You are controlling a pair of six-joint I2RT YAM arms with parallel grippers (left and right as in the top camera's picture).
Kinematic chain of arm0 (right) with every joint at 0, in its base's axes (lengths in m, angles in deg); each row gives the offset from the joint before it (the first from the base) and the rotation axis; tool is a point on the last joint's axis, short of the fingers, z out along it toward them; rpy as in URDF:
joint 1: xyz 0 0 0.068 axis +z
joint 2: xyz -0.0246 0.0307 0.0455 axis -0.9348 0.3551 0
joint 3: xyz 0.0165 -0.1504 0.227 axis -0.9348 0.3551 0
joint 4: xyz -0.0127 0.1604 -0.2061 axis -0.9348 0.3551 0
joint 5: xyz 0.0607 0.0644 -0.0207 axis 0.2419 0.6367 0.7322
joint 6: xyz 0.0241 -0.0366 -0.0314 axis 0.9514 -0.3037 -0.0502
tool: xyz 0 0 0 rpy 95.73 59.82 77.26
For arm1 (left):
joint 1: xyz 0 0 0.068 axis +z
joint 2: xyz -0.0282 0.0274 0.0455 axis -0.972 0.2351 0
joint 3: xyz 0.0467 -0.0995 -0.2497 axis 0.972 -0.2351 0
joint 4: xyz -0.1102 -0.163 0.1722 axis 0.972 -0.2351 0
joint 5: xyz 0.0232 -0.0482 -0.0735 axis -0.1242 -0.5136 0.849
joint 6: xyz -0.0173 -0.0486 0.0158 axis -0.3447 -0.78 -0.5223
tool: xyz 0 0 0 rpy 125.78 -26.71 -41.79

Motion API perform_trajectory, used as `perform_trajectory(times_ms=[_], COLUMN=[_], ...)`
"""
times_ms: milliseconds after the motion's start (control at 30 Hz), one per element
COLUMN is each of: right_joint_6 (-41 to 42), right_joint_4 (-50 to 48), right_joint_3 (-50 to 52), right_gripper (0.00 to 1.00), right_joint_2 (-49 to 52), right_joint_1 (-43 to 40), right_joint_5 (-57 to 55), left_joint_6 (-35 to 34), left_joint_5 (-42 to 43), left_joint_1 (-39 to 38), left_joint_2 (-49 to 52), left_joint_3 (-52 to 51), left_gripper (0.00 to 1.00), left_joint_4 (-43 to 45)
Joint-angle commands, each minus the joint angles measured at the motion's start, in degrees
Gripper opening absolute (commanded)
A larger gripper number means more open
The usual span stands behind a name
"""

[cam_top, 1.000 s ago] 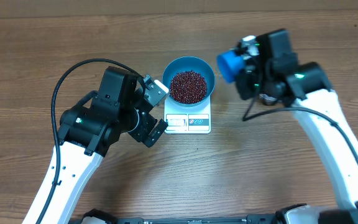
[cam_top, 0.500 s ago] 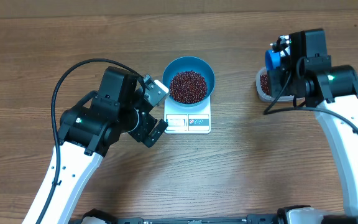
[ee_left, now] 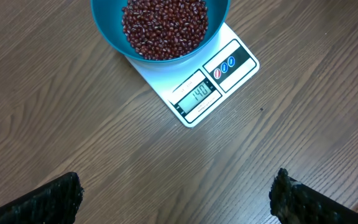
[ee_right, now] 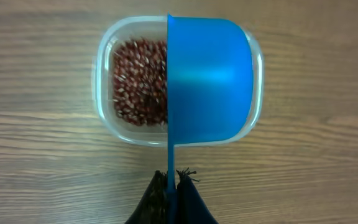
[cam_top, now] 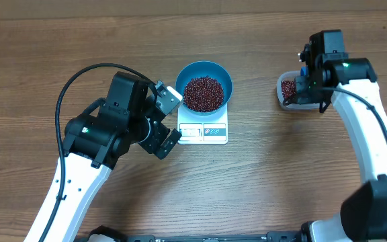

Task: Scoop item into bowl and weigh 150g on scale
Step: 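Return the scoop to the bean tub with the right gripper, then scoop a small amount of beans from the tub with the right gripper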

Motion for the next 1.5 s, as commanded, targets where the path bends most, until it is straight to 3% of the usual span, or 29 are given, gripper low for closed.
perform_trajectory(times_ms=[0,667,800,1067,1267,1467], right_joint_6=[0.4,6.3,8.0,7.2,7.1,2.1], right_joint_4=[-0.4,-1.0,-1.3,-2.6,-1.9,0.4], right_joint_3=[0.4,0.3,0.3,0.2,0.2,0.2], right_gripper=[0.04,0.04,0.04,0.04,0.04,0.04], right_joint_2=[2.0,3.2,3.1,3.1,3.1,3.1], right_joint_1=[0.0,-1.9,-4.8,-13.7,-19.8,-22.6], right_joint_5=[-0.2,17.4,17.7,34.2,40.6,44.0], left_joint_6=[-0.8,-0.8,-0.8,-0.8,-0.8,-0.8], left_joint_5=[0.6,0.6,0.6,0.6,0.6,0.6], left_joint_1=[-0.1,-0.1,-0.1,-0.1,-0.1,-0.1], left_joint_2=[-0.3,-0.3,-0.3,-0.3,-0.3,-0.3], left_joint_3=[1.4,1.4,1.4,1.4,1.4,1.4], left_gripper=[0.99,1.00,1.00,1.00,0.99,0.99], left_joint_4=[0.0,0.0,0.0,0.0,0.0,0.0])
